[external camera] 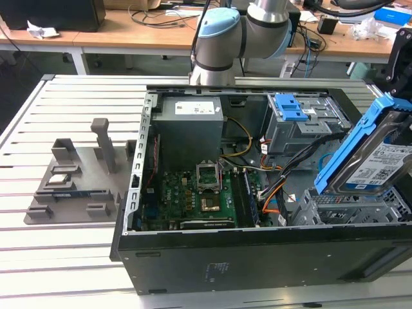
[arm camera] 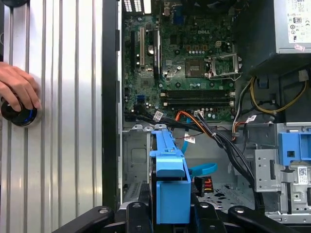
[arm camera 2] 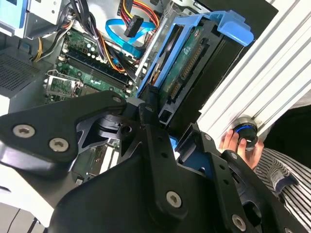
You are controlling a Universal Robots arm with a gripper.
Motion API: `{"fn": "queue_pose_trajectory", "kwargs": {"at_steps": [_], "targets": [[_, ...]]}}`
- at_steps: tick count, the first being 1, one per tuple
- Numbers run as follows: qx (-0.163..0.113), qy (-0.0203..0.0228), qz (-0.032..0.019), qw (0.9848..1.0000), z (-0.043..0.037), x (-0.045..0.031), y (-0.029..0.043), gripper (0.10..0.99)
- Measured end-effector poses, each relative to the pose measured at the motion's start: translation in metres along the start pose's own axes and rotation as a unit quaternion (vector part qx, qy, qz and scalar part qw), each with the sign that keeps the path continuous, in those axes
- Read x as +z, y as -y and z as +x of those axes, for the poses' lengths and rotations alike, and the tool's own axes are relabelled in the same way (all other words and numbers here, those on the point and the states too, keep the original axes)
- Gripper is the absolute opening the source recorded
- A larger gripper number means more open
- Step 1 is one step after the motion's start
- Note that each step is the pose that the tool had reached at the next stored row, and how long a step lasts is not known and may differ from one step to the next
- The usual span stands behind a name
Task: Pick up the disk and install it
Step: 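Insert the disk into the insertion slot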
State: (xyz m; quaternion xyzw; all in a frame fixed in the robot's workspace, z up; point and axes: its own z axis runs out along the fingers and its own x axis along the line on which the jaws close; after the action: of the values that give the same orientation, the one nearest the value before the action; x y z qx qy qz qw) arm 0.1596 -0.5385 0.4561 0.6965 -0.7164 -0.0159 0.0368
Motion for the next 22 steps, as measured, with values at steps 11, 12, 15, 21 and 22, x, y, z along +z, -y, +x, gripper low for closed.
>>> {"fn": "queue_pose_trajectory", "kwargs": {"at_steps": [11, 12, 15, 21, 22], "targets": [[0.002, 0.0002, -0.0001, 1.0, -0.0005, 0.0156, 0.0033, 0.369], [0.002, 0.0003, -0.0001, 1.0, -0.0006, 0.0172, 0.0034, 0.369], [0.002, 0.0002, -0.0001, 1.0, -0.0008, 0.0238, 0.0039, 0.369], [0.003, 0.0002, -0.0001, 1.0, -0.0013, 0.0432, 0.0026, 0.369], [0.002, 0.0003, 0.0, 1.0, -0.0013, 0.0443, 0.0007, 0.369]]}}
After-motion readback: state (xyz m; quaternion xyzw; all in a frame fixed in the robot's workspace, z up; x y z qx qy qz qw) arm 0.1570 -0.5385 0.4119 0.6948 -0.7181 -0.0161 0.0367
